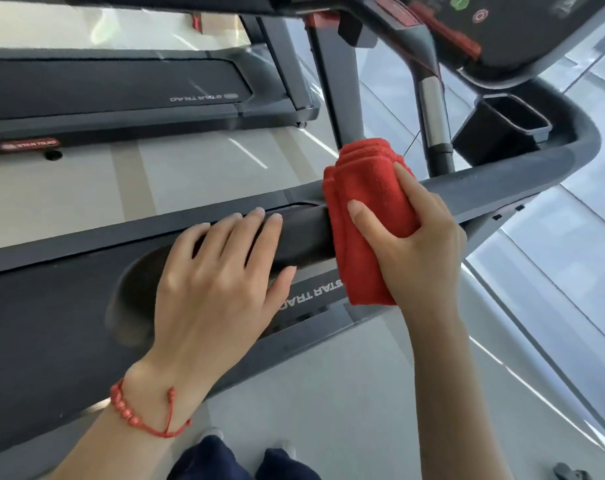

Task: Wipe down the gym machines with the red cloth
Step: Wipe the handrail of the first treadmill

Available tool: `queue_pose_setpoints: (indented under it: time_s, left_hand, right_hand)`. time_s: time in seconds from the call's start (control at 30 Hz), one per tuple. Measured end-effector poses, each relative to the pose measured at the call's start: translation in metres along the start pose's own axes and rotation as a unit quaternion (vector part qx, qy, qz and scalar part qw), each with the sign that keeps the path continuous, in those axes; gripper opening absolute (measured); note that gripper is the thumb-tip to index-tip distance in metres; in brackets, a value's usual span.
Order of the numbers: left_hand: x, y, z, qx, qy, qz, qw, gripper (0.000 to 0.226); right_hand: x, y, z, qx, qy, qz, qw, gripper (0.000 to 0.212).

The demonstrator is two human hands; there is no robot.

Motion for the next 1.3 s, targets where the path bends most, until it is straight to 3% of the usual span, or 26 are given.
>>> queue_pose_setpoints:
  time_s: [0.33, 0.57, 0.97, 1.17, 1.3]
  left_hand:
    - [0.014, 0.019, -0.007, -0.013, 0.049, -0.054, 0.997, 0.037]
    - [0.015, 0.019, -0.006, -0.004, 0.064, -0.056, 0.996, 0.036]
    - [0.013, 0.051, -0.026, -0.015, -0.032, 0.087, 0.996, 0.042]
    - [0.029, 0.074, -0.047, -0.014, -0.025, 0.087, 0.996, 0.04]
    - [0.04, 0.084, -0.051, -0.003, -0.021, 0.053, 0.998, 0.037]
  right_hand:
    - [0.003, 0.01, -0.001, -0.07, -0.053, -0.015, 0.996, 0.062]
    - [-0.017, 0.032, -0.018, -0.037, -0.014, -0.013, 0.999, 0.059]
    - [-0.016, 0.024, -0.016, -0.077, -0.041, -0.005, 0.996, 0.059]
    - [-0.037, 0.054, -0.041, -0.029, -0.02, 0.023, 0.999, 0.058]
    - [-0.038, 0.057, -0.041, -0.057, -0.033, 0.037, 0.997, 0.059]
Point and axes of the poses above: each hand's wrist, its own z-axis away from the middle knuckle, its own x-axis out of the palm, y = z × x, the point moved 3 cm from there along -z, towards the middle knuckle, and after that the axes turned 8 degrees about -x, right-handed, at the moved point
